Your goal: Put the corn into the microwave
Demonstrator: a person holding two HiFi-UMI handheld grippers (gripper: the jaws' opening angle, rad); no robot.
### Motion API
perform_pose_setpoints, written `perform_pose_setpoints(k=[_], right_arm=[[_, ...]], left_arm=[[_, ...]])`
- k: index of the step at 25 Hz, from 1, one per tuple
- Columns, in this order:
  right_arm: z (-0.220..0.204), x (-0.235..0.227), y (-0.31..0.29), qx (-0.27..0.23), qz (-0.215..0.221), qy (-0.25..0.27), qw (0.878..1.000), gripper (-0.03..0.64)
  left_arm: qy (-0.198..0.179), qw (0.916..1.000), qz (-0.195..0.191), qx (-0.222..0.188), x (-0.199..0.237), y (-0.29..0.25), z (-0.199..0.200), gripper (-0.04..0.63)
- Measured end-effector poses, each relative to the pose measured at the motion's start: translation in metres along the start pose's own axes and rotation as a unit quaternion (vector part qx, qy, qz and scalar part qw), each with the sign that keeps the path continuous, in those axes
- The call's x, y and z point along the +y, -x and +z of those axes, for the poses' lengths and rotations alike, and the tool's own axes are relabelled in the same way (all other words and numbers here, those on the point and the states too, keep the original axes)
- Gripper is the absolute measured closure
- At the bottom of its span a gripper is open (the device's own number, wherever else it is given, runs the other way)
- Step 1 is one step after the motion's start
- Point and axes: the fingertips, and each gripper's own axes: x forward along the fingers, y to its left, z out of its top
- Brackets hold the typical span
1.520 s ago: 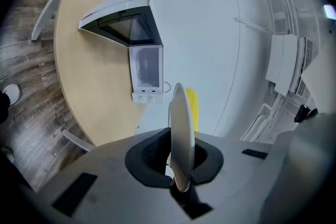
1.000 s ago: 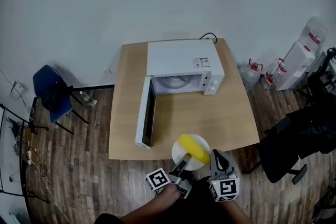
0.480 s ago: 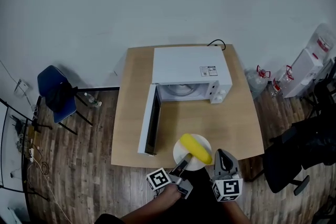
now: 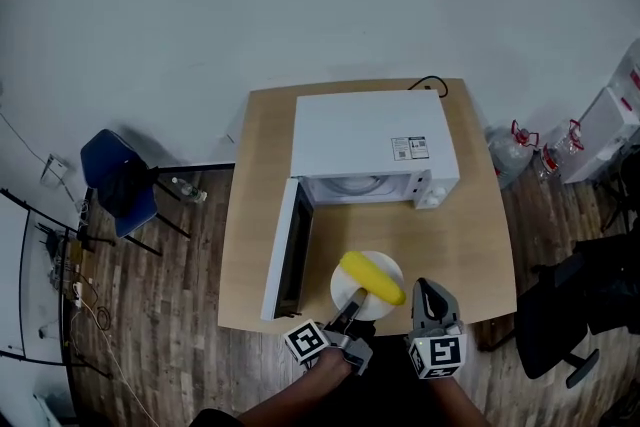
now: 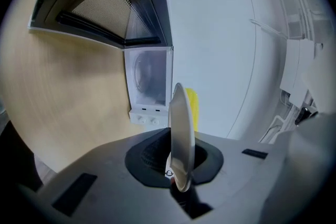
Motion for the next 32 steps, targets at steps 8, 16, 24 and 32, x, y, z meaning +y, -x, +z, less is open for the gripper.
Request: perform_pose_setpoints(k=[8,16,24,32], right_arm=[[0.002,-0.033,-0.053,0.005,0.016,-0.020,1.000,0.557],[0.003,-0.054,-0.101,0.004,0.039,-0.022,0.999,0.557],[-0.008,-0.055,-0.145,0.020,0.087,-0.014,0.996,0.557],[-0.015,-0.062,-0.173,0.039,0.119,0.002,0.992,0.557]], left_arm=[[-0.003,0.9995,0.003,-0.032,0.018,-0.057,0.030,0.577],[-0.001,0.9983,0.010,-0.057,0.032,-0.094,0.055,0.577],[-0.008,0.9957,0.023,-0.089,0.061,-0.126,0.084,0.577],[0.014,0.9926,0.015,-0.119,0.085,-0.150,0.114,0.577]])
